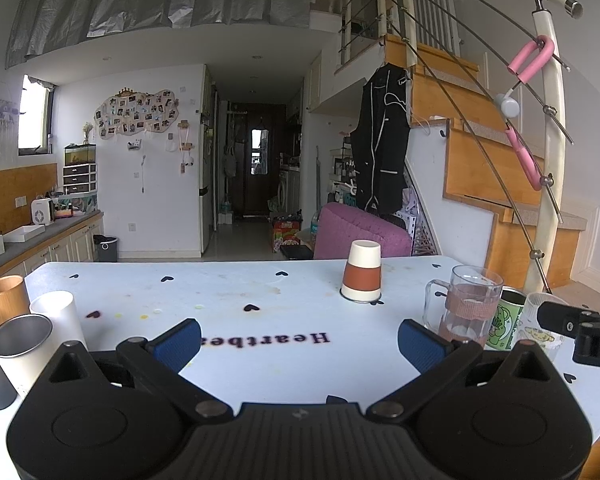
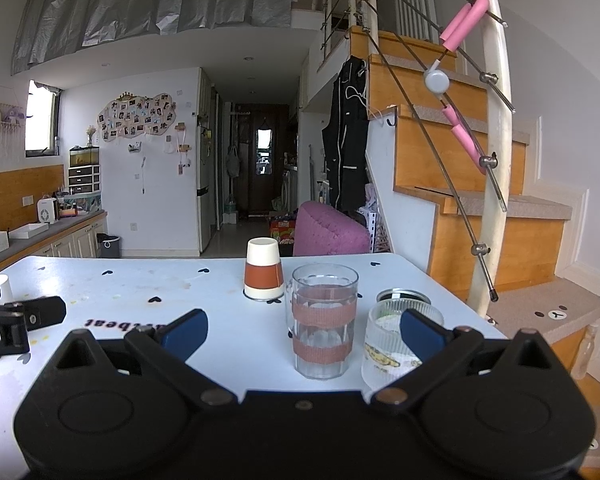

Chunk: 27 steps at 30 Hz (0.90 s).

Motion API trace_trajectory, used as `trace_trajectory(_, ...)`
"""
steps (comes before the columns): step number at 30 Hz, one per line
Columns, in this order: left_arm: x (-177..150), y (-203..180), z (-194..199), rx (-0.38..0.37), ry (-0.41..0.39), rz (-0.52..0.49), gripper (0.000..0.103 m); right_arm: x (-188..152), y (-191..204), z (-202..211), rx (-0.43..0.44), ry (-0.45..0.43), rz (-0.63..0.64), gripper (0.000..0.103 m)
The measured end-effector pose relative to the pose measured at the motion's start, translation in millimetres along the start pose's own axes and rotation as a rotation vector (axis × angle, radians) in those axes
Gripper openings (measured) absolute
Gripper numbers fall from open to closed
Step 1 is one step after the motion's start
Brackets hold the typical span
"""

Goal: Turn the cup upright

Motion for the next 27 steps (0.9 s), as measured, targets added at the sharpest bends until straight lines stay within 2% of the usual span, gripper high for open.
trace_trajectory(27,0.3,0.5,0.5,-0.001,0.000,0.002,0.103,-0.9,0.1,-1.0,0.000,0.004,-0.001,0.103)
Point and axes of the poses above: each gripper's, at about its wrist camera, not at the fingertips, and z roughly against the way its jaws point, y to its left, x to its top, the point moved 3 cm from there along -z, roughly the way its jaws point, and after that the axes turned 13 degrees about -z, right-handed, at the moved point
